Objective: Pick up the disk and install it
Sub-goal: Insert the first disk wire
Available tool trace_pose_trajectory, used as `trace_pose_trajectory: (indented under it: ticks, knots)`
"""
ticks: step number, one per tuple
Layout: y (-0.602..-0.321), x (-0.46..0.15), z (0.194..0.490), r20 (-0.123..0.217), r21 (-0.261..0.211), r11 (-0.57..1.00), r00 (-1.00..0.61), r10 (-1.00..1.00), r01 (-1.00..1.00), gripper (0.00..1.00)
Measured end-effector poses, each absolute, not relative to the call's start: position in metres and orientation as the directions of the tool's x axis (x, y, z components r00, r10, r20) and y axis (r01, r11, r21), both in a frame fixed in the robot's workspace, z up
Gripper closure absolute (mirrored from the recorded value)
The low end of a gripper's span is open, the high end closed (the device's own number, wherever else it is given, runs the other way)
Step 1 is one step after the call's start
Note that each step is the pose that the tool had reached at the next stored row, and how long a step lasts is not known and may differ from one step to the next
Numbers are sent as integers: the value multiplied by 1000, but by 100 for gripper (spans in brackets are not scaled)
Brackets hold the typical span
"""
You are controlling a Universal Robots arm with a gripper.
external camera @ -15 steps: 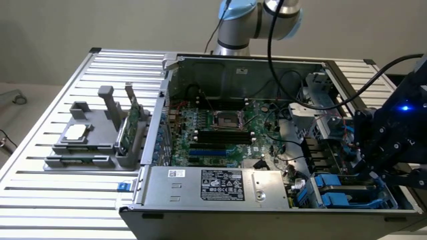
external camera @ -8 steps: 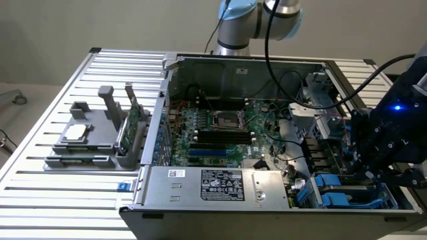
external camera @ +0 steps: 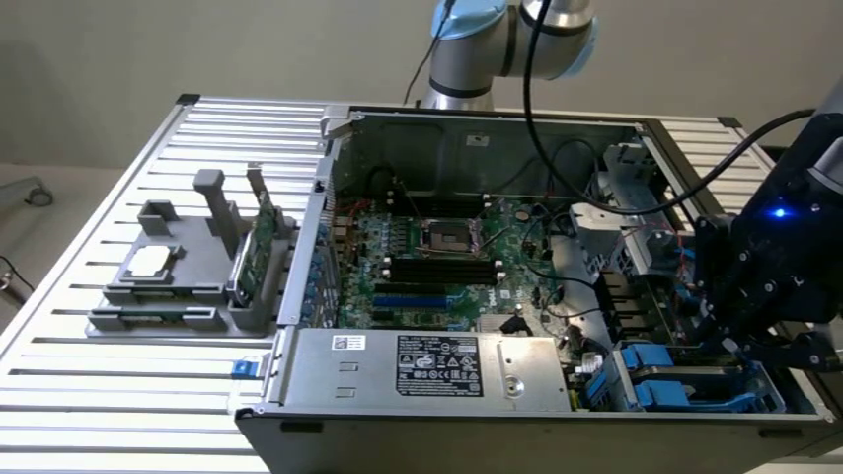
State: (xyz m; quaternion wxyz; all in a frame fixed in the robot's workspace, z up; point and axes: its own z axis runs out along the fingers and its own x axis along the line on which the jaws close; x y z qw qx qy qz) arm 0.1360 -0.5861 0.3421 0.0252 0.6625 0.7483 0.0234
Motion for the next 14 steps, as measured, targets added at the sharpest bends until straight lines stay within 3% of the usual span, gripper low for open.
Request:
trace_pose_trajectory:
  ticks: [14]
  knots:
    - [-586, 135, 339, -9, 90, 67, -67, 998, 994, 83]
